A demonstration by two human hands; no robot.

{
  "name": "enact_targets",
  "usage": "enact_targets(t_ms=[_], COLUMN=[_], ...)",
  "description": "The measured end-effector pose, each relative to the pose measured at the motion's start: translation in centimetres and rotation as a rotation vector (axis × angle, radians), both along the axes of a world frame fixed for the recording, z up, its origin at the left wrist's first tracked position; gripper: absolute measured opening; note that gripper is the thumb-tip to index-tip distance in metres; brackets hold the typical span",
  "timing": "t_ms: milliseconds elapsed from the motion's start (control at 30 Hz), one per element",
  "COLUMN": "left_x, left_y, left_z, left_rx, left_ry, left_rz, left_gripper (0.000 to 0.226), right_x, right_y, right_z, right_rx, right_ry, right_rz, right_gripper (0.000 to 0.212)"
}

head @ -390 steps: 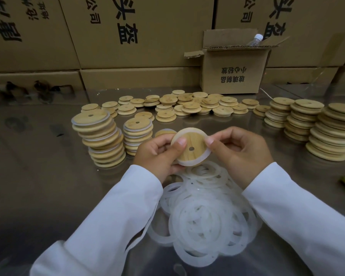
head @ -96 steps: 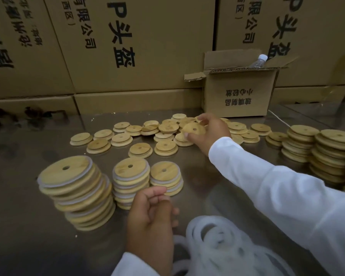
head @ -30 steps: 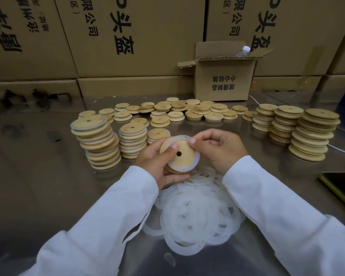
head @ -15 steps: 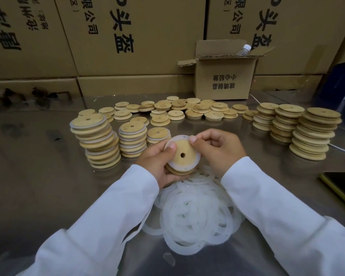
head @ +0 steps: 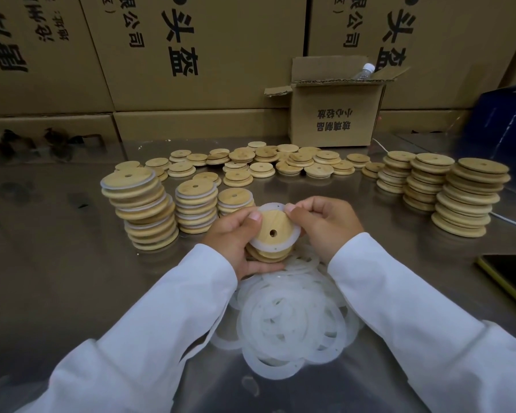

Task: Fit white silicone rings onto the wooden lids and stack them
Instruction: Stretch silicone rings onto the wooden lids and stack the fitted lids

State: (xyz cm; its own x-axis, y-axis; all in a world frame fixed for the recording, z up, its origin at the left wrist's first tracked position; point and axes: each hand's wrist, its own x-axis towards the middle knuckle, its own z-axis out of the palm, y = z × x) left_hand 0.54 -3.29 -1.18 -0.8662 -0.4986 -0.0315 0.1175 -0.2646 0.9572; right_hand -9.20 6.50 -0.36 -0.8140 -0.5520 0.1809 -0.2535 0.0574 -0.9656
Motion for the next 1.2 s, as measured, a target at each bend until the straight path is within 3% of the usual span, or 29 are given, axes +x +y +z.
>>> enact_targets(t_ms=[400, 633, 1200], left_x=[0.0, 0.1, 0.1], left_y=[-0.3, -0.3, -0.7], left_z=[-0.4, -0.3, 0.2], left_rx=[-0.245, -0.274, -0.008], left_ry=[0.049, 0.070, 0.206], left_rz=[0.163, 0.190, 0.279], left_gripper=[0.017, 0.017, 0.035], right_x=[0.7, 0.6, 2.0], right_y=[0.1, 0.0, 0.0], right_z=[0.5, 0.5, 0.3], right_rx=[-0.110, -0.078, -0.109], right_ry=[-0.012, 0.016, 0.076], right_rz=[-0.035, -0.020, 0.022], right_gripper=[0.017, 0.018, 0.007])
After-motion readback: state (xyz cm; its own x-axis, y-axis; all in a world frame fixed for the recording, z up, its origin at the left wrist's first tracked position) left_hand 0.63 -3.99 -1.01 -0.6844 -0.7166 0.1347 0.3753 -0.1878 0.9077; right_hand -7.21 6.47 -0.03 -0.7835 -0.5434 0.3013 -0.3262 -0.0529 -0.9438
